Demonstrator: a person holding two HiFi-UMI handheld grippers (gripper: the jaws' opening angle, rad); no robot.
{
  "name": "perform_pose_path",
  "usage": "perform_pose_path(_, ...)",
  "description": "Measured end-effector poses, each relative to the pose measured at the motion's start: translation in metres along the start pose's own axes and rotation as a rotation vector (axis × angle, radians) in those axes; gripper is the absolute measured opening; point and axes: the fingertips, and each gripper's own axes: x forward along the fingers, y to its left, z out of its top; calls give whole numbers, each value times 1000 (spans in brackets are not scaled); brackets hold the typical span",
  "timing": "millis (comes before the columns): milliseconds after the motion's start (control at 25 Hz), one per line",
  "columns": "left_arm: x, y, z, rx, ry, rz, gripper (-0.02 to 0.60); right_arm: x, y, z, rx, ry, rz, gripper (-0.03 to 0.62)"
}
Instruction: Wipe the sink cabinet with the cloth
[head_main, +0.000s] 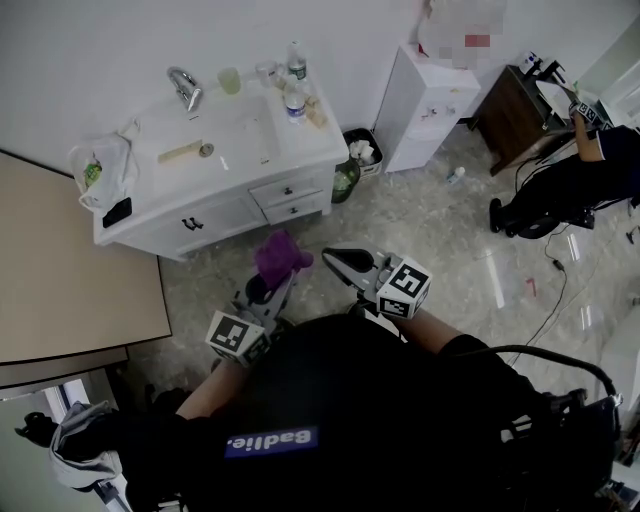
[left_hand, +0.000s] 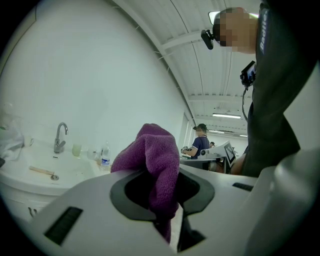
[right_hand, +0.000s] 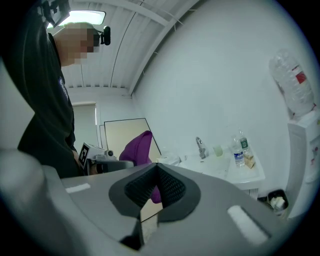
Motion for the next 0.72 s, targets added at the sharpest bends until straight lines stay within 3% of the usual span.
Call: perform_pose_path(720, -1, 0, -5, -4, 43, 9, 87, 2, 2, -6, 18, 12, 5, -6)
